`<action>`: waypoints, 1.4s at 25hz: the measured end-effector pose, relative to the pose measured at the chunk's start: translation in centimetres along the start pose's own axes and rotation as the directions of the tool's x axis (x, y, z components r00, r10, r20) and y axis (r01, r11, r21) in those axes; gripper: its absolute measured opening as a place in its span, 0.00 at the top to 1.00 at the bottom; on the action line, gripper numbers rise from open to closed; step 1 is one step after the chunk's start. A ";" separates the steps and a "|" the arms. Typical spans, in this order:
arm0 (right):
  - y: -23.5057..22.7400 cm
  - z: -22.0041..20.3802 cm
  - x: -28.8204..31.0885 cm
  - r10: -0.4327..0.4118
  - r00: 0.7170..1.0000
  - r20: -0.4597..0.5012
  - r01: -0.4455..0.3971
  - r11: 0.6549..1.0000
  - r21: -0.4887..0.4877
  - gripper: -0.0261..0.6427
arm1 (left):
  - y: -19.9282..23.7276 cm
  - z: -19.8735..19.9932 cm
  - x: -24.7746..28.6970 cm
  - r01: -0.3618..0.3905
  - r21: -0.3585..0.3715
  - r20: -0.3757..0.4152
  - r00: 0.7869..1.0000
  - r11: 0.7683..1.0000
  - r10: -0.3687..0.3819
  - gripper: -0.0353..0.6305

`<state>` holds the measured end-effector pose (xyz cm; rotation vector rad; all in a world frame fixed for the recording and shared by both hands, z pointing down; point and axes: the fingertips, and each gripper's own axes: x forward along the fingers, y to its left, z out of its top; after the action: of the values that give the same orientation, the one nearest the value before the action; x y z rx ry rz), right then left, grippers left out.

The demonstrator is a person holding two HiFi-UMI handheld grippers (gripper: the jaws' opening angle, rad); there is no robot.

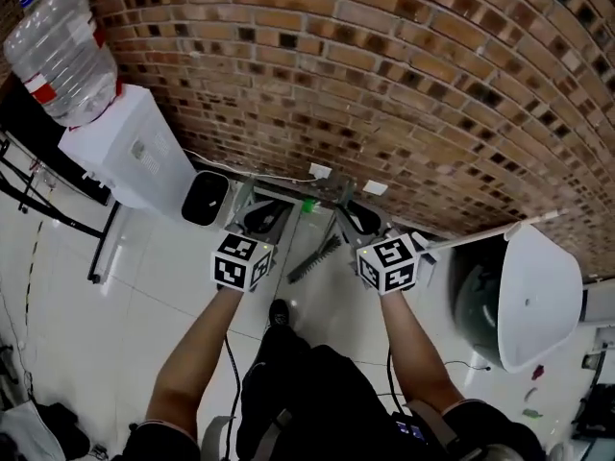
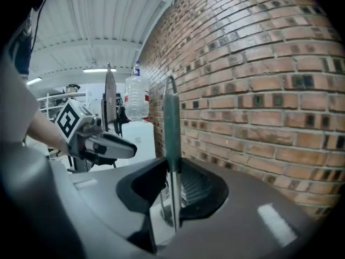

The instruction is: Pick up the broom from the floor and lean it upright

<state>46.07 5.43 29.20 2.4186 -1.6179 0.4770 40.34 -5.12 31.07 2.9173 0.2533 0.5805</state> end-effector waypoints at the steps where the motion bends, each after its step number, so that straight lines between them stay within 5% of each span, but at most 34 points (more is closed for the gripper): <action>1: -1.3 -0.8 -0.3 -0.029 0.999 -0.012 0.029 1.000 0.011 0.84 | -0.4 -0.1 1.4 0.025 0.000 -0.004 1.000 1.000 -0.025 0.82; 7: -9.0 -7.5 -2.0 -0.194 0.978 -0.083 0.203 0.971 0.124 0.84 | -3.5 -2.6 9.1 0.156 0.023 -0.094 0.984 0.988 -0.153 0.82; 17: -19.7 -18.0 5.4 -0.181 0.970 -0.165 0.223 0.930 0.292 0.84 | -2.7 -7.3 19.3 0.088 -0.015 -0.169 0.982 0.996 -0.089 0.82; 35: -25.2 -15.5 18.5 -0.073 0.981 -0.180 0.116 0.965 0.237 0.83 | 1.8 -5.8 24.7 -0.003 -0.051 -0.151 0.989 0.999 -0.005 0.82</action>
<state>73.39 4.36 50.94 2.5324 -1.4395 0.8893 60.82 -1.39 45.74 2.8270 0.2538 0.7972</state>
